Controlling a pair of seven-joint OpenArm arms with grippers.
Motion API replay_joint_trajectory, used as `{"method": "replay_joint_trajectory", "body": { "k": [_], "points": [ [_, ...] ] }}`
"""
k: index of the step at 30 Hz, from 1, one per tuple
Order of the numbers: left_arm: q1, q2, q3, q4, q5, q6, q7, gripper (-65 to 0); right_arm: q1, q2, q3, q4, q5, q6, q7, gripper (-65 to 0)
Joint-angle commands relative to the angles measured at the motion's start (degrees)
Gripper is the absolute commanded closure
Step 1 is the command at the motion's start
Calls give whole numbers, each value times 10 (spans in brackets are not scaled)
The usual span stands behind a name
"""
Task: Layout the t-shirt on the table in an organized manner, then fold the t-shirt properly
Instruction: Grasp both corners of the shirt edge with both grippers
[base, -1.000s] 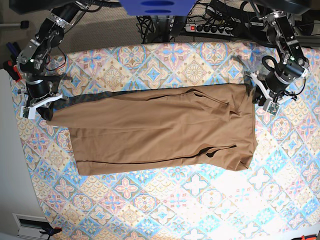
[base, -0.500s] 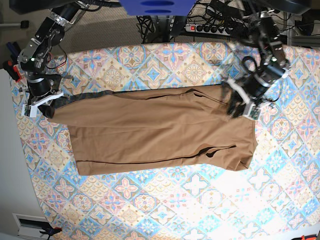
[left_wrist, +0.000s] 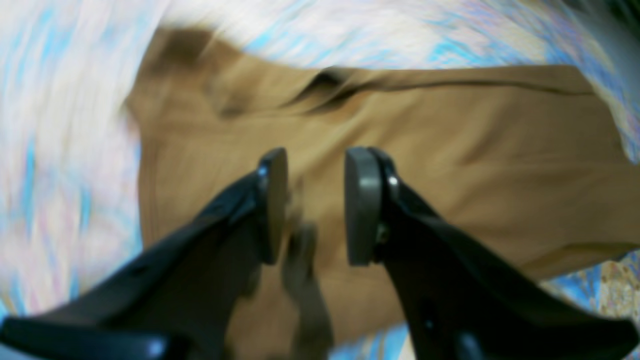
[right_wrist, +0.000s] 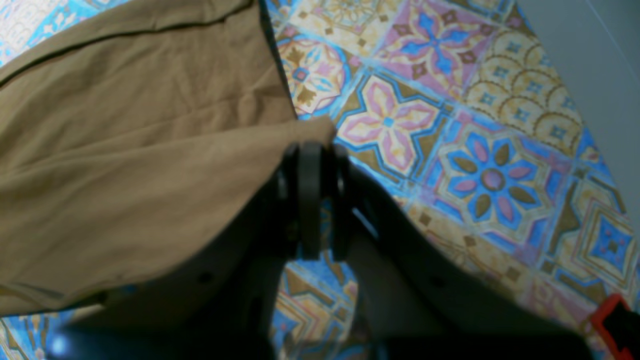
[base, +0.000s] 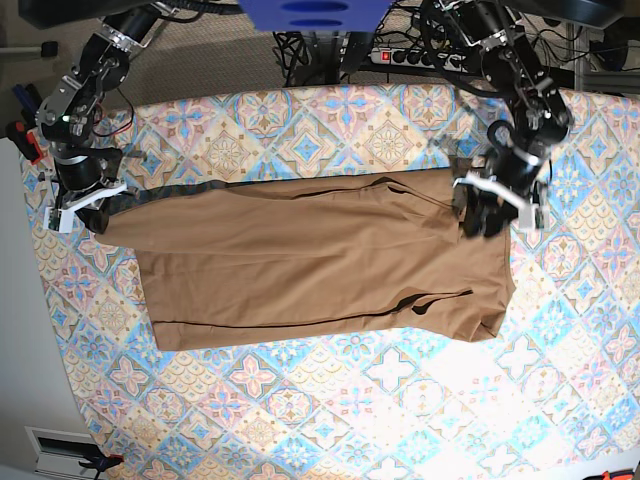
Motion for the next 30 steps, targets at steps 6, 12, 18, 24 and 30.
{"method": "replay_joint_trajectory", "body": {
  "k": [6,12,18,24,30],
  "points": [
    [-2,0,-37,-46,-59,-7,55,-184,-7,8,2,11,7,1,14,0],
    [-9,2,-34,-48,-60,-7,58,-186,-7,8,1,11,7,1,14,0],
    [-34,3,-23,-85,-55,-7,58,-185,-7,8,1,11,7,1,14,0],
    [-44,-2,22,-119,-55,-7,56,-183,-7,8,1,11,7,1,14,0],
    [-59,-2,27,-133,-39,-7,55,-182,-7,8,1,11,7,1,14,0]
  ]
}}
